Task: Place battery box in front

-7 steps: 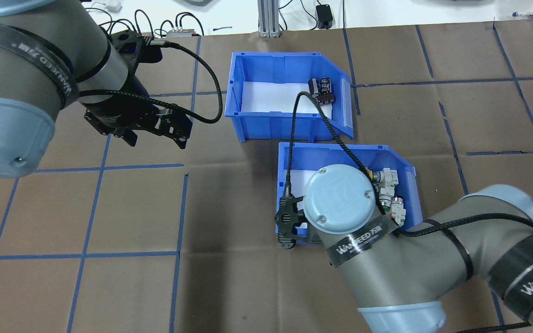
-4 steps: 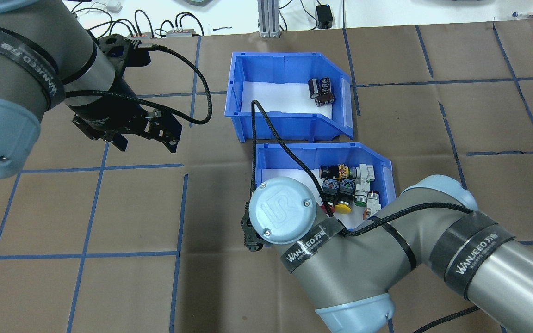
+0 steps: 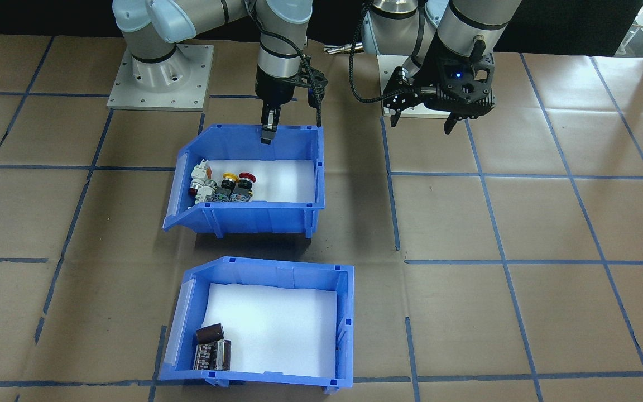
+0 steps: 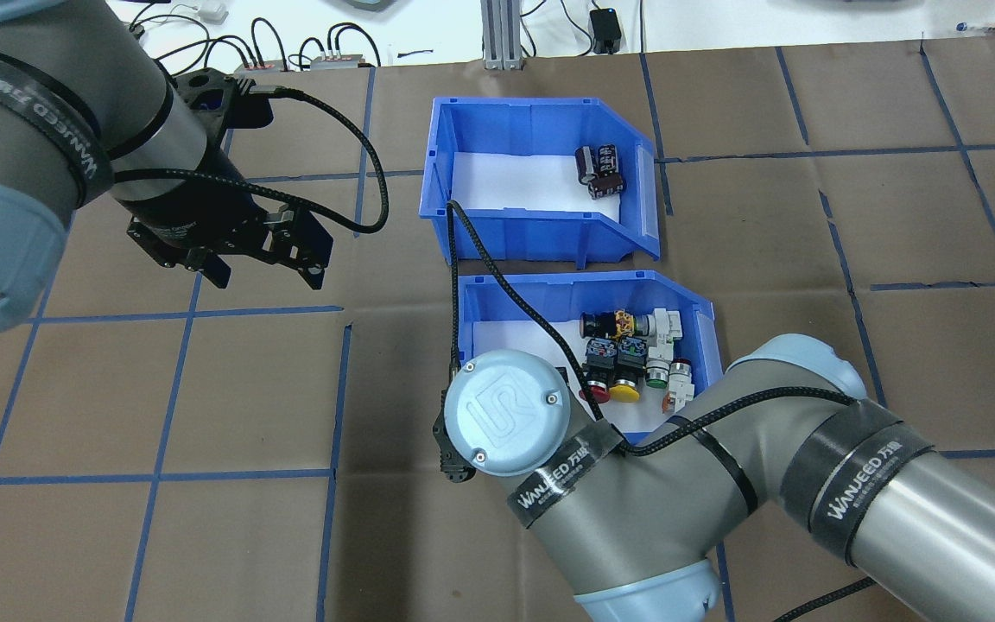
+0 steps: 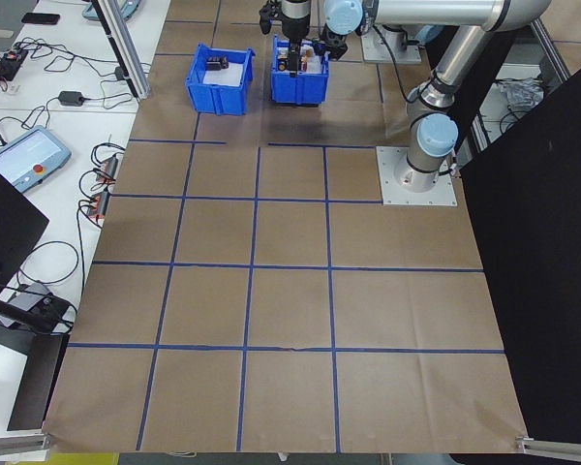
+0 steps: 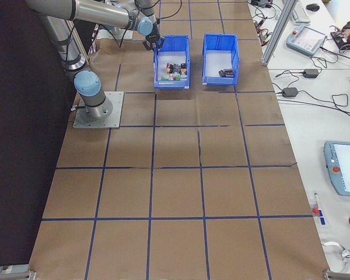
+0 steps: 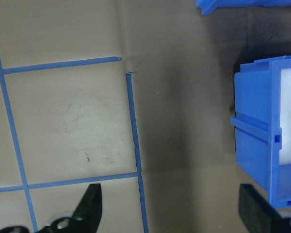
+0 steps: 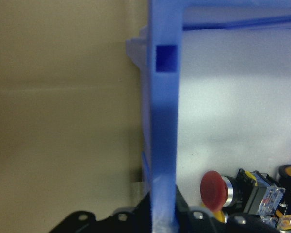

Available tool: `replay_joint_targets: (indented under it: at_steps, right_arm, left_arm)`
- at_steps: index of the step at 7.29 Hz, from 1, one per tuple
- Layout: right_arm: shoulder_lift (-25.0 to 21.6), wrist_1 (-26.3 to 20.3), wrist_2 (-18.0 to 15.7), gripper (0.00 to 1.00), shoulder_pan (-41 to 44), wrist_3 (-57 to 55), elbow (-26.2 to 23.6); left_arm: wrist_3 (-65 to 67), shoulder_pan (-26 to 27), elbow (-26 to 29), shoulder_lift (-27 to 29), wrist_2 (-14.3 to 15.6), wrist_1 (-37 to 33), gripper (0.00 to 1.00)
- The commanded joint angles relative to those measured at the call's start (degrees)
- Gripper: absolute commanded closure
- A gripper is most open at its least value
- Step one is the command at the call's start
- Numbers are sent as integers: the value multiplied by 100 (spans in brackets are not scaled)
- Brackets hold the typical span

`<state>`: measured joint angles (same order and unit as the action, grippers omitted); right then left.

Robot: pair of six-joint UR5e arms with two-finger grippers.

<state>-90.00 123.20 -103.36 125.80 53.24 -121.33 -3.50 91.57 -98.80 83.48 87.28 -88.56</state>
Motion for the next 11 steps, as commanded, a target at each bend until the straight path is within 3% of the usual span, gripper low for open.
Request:
replay_joint_targets:
  at_steps: [1,2,3,5,7,8,9,10,11]
  right_arm:
    - [18,2,0,75,32,-7,-14]
    - [18,2,26,6,23,-7,-5]
    - [-8,2,0,0,23,-7,47]
    - [-157,-67,-52,0,-29,-7,214]
    - [-516,-549,-26,0,-283,-7,433]
    - [-692,-969,-9,0,-589,-7,626]
    - [-790,-1373,104,0,-1088,-24,906]
    - [-799,-1786,541,0,-1545,-68,1222]
    - [-782,-1869,684,0,-2081,-251,1513]
  left_arm:
    - [42,-7,1,55,289,32,0]
    - [34,-7,1,11,307,32,0]
    - [34,-7,1,28,308,32,0]
    - [-36,-7,10,-33,334,23,0]
    - [-54,2,97,-312,412,-29,0]
    - [-54,2,-16,-514,761,-91,0]
    - [-72,-7,-25,-569,947,-265,0]
    - [-72,-16,-34,-482,914,-406,0]
    - [-72,-16,-34,-455,888,-408,0]
